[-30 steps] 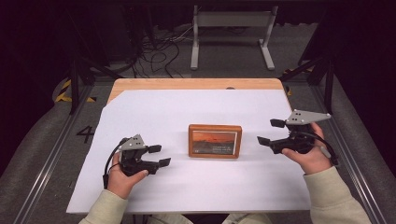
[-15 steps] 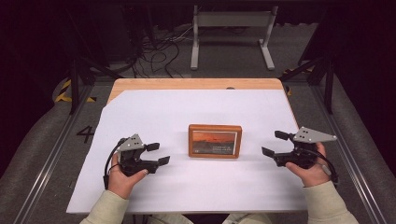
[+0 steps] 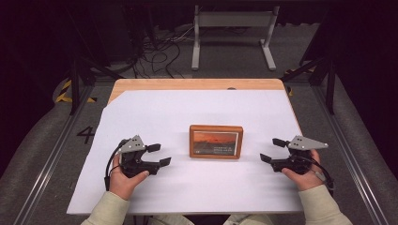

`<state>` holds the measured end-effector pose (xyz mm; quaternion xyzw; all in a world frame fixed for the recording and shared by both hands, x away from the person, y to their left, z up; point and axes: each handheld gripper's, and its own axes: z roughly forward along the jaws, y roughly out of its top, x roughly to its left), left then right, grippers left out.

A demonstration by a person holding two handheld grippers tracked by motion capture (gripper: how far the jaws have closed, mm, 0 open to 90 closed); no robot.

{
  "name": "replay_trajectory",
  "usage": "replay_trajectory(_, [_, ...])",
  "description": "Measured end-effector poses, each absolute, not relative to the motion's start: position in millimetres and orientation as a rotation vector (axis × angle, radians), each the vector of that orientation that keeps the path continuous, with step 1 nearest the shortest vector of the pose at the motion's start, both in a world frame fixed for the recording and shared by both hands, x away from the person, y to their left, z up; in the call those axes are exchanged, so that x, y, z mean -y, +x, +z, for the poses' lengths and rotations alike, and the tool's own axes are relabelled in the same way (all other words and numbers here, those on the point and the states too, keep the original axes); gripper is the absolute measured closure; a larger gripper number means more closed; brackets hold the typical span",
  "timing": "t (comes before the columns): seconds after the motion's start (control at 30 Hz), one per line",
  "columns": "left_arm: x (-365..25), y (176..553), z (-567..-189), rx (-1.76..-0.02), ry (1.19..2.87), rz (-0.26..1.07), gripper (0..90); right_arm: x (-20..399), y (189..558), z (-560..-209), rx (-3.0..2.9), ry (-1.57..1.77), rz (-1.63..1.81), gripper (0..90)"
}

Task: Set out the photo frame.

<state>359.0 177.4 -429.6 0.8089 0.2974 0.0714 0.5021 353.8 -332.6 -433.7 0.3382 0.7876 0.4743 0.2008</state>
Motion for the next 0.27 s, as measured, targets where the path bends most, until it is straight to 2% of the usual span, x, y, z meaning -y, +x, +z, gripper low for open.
replay_trajectory(0.27, [-176.8,359.8,-431.3,-0.721,1.953,0.172,29.3,326.6,354.5,-434.0,-2.189,0.943,1.330,17.7])
